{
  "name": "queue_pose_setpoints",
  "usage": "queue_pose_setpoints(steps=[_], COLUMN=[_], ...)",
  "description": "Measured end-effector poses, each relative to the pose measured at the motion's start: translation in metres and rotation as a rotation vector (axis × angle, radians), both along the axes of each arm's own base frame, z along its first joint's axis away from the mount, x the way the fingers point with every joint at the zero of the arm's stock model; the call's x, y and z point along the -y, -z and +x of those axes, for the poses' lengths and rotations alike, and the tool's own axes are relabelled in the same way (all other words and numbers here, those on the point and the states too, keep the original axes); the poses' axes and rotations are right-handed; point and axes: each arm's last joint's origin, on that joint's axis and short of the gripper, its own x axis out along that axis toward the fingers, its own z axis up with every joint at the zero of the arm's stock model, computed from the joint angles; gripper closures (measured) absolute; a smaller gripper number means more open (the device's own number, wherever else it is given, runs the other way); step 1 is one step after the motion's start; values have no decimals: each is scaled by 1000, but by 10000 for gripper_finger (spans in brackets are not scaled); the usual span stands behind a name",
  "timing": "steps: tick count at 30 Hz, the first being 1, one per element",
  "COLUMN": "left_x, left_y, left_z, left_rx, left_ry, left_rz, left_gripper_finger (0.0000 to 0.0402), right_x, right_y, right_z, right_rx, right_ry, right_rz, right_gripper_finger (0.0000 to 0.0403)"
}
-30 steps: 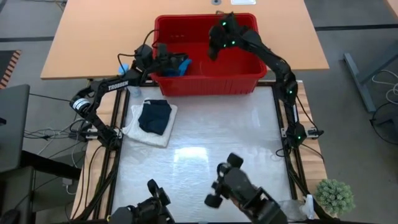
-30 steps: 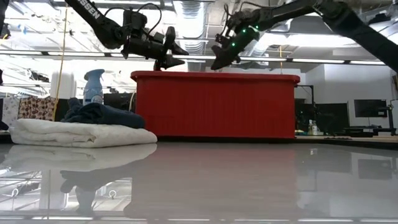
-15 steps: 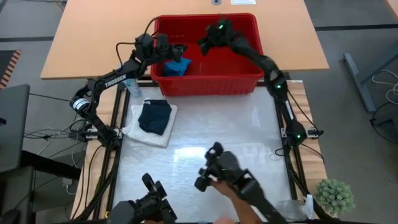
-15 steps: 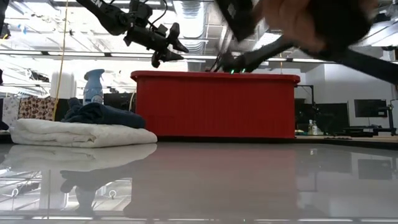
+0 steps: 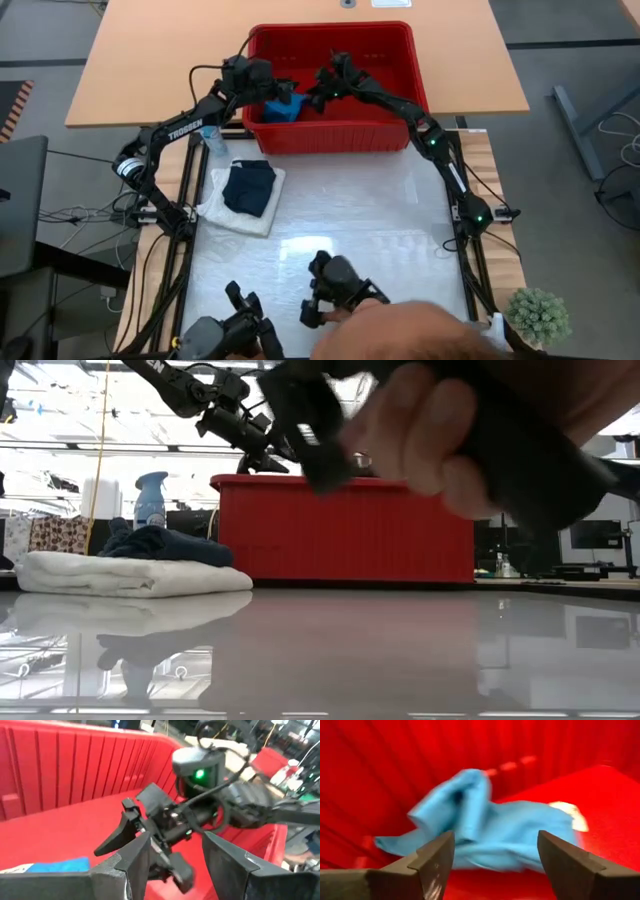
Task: Fold Laundry from Bin
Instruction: Fold the blue shorts
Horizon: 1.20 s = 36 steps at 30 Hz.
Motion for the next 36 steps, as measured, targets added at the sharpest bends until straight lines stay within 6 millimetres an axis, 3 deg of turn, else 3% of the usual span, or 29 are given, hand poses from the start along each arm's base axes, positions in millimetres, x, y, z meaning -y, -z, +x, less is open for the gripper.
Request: queue_pose_setpoints(steps=[3, 9, 15, 19, 23, 25, 28, 32, 36], left_x=[1, 3, 6, 6, 7, 7, 6, 6, 7], left_y=[2, 5, 6, 7, 8, 8, 6, 1, -5], left_z=[0, 1, 2, 2, 2, 2, 2, 3, 5], left_rx=[-20, -41, -38, -37, -39, -36, -28, 19, 77], left_ry=[23, 102, 181, 208, 214, 215, 212, 233, 287], left_rz=[-9, -18, -44, -56, -63, -60, -48, -26, -4], left_gripper_finger=[233, 233, 233, 233, 233, 233, 233, 233, 233], right_x=[-20, -55, -69, -76, -79, -77, -70, -56, -47], right_y=[1, 24, 35, 45, 42, 33, 6, -61, -113], right_z=[19, 55, 67, 66, 65, 59, 48, 17, -18], right_rx=[-18, -145, -295, -411, -451, -449, -404, -284, -181], right_ry=[-34, -4, 120, 128, 122, 134, 183, 279, 370], right_rz=[-35, -195, -327, -310, -295, -292, -282, -338, -335], right_gripper_finger=[88, 86, 108, 191, 347, 377, 377, 377, 377])
